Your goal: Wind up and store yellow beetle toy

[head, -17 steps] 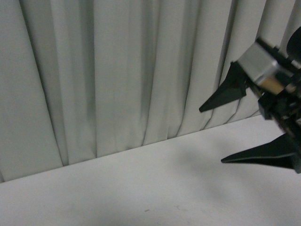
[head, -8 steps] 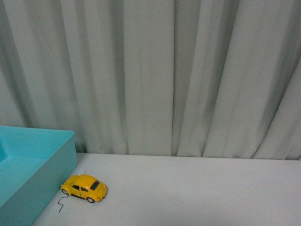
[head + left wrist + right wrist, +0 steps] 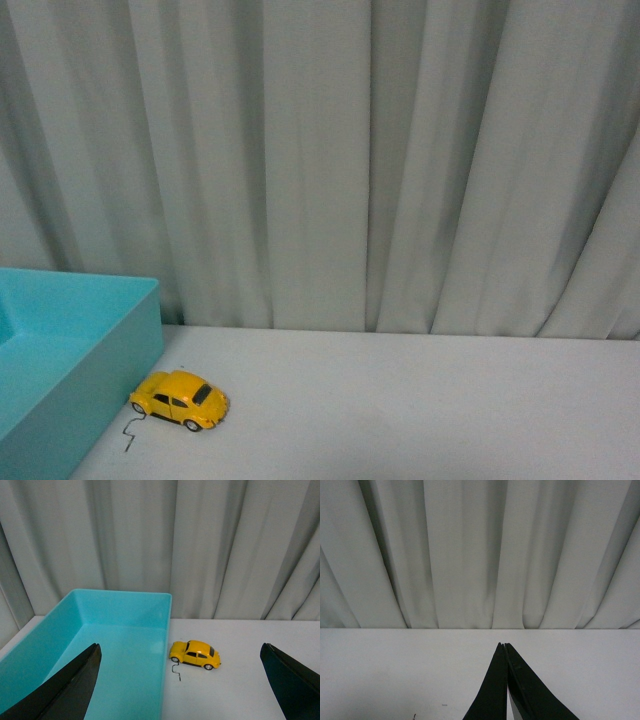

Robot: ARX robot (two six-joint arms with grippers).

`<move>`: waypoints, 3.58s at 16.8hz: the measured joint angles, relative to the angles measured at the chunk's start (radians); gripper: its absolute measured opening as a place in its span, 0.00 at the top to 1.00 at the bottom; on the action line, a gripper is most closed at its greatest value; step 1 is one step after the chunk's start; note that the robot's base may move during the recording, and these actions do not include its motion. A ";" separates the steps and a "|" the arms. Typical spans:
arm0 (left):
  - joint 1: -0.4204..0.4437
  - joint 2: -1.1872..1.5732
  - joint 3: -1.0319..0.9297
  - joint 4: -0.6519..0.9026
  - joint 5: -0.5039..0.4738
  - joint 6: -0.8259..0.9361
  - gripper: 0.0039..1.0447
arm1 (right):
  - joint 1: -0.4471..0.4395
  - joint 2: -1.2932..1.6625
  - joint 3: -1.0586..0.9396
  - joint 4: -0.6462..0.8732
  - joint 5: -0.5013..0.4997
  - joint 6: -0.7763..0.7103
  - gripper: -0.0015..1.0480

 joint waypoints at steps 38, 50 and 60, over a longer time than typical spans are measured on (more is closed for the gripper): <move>0.107 0.905 0.559 -0.042 -0.019 -0.307 0.06 | 0.000 -0.297 -0.086 -0.199 0.000 0.004 0.06; -0.166 1.892 1.491 -0.508 -0.052 1.353 0.06 | 0.000 -0.297 -0.086 -0.198 0.000 0.004 0.06; -0.198 2.016 1.534 -0.606 -0.142 1.492 0.06 | 0.000 -0.297 -0.086 -0.199 0.000 0.004 0.06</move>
